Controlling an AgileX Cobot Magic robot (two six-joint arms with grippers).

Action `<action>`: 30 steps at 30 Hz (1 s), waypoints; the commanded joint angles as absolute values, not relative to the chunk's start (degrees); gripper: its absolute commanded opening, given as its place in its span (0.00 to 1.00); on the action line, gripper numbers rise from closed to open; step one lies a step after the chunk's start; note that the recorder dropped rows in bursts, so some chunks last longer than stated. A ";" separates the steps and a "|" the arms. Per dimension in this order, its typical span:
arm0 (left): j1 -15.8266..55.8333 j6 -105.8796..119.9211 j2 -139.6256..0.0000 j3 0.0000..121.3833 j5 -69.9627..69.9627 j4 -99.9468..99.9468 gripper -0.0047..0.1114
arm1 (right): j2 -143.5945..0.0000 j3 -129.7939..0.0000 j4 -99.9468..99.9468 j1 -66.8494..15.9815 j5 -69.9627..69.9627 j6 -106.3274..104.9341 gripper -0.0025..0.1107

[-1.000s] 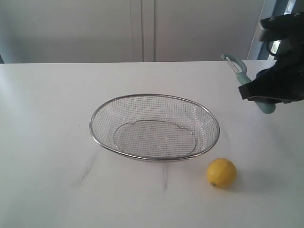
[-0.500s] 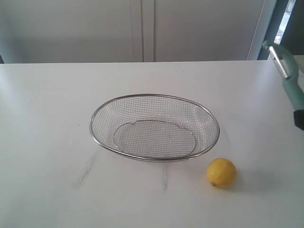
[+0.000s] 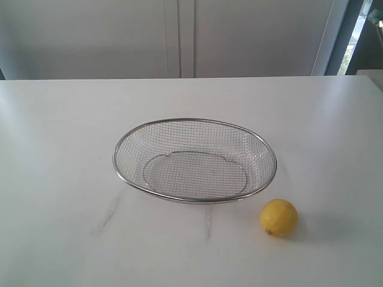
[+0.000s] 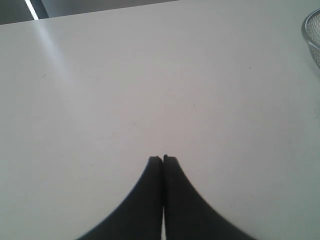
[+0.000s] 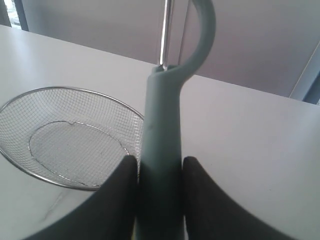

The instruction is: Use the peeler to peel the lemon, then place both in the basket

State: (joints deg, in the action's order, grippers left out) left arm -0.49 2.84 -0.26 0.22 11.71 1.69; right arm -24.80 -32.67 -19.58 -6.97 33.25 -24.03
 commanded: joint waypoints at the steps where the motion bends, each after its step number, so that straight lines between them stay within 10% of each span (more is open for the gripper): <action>1: -0.49 2.83 0.00 0.00 11.64 1.66 0.04 | -24.49 -32.47 -20.77 -6.87 31.99 -23.74 0.02; 30: -0.49 1.58 0.00 0.00 -9.05 1.90 0.04 | -24.49 -32.47 -21.00 -6.87 31.89 -22.02 0.02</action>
